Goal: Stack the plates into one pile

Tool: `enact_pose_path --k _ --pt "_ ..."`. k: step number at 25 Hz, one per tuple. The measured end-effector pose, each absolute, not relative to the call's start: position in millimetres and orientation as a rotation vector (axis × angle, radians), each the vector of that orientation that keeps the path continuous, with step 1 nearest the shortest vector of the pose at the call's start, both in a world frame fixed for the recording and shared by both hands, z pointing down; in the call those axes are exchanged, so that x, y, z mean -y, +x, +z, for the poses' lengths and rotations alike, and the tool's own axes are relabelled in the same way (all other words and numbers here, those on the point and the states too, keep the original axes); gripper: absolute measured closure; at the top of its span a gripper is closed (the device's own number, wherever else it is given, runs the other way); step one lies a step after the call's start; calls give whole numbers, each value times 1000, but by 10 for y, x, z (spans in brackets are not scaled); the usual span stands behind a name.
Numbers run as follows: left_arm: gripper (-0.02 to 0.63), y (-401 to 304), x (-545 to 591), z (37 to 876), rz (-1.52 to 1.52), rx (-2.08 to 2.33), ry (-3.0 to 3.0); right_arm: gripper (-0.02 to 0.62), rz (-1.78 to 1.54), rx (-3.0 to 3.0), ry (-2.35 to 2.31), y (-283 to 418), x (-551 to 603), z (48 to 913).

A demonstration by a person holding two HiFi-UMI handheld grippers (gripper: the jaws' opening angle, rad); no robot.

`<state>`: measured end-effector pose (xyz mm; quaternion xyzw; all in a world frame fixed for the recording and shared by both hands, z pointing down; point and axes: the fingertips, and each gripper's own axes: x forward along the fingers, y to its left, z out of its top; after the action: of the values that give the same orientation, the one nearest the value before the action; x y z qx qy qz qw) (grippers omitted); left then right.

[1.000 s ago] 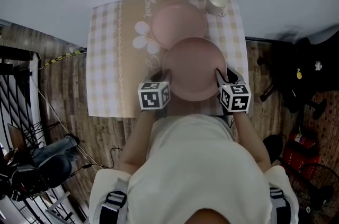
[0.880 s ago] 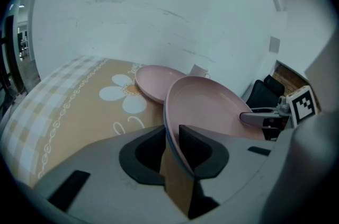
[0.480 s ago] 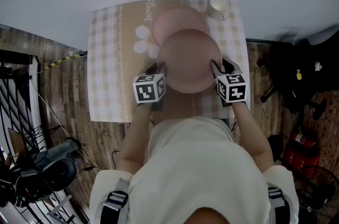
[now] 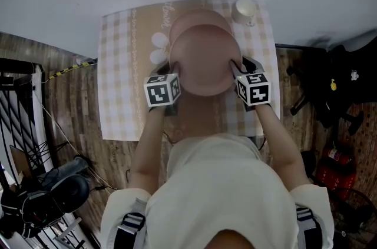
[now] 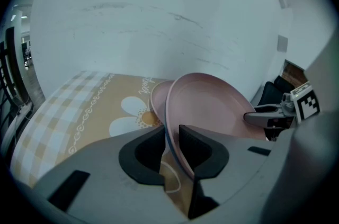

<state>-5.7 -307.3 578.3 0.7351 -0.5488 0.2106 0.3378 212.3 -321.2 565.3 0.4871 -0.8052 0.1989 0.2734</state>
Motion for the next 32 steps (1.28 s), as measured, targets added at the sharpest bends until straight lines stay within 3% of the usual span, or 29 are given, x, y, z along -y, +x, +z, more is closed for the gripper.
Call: enact_pose_path --k 32 --pt "533 -202 4091 6013 685 1459 1955 463 571 2096 1306 1954 4237 5942"
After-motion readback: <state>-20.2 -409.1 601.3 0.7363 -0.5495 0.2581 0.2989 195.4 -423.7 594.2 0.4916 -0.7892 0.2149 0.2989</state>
